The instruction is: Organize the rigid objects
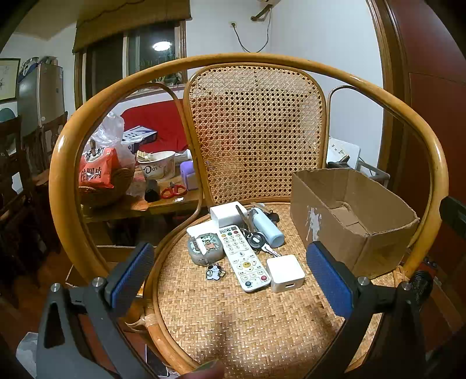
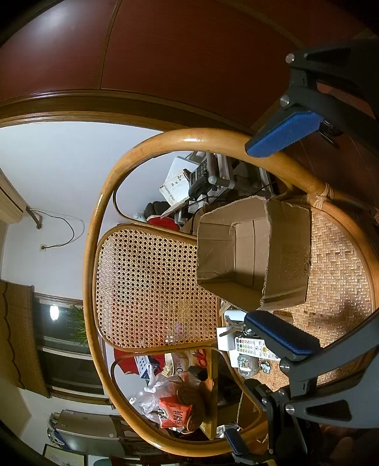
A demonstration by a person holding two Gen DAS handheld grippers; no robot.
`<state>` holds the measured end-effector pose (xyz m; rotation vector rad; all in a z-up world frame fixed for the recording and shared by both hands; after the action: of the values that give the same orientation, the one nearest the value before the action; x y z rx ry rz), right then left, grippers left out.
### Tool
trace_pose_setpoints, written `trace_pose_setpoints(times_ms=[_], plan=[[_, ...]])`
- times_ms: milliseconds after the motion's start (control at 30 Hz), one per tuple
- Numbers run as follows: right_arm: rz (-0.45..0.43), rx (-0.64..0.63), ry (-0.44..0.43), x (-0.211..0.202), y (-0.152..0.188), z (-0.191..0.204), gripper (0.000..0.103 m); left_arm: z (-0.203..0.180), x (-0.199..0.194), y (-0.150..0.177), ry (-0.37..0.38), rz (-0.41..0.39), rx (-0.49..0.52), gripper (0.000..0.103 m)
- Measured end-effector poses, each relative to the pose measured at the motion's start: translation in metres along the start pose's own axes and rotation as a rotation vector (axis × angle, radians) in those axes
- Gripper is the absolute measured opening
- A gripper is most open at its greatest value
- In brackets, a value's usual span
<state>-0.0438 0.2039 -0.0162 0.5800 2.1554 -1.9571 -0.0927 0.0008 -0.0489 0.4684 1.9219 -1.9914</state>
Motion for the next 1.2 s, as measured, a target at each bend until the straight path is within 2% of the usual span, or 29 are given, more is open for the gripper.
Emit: trace_pose_setpoints(times_ms=[1200], plan=[[0.002,-0.009,-0.003,0.0003,0.0,0.003,0.103,-0.0038,0.0018,0.003,0.009,0.012,0.014,0.103]])
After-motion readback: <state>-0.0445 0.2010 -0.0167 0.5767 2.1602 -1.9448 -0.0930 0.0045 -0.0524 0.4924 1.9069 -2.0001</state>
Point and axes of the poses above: each gripper's, at about its wrist camera, not at the fingertips, and x roughly the way its jaws point, z to its left, y to its underside, the point moved 10 cm from there along x, roughly the way its jaws point, and after that the axes turned 1 degree about -x, right-handed, at the moved point
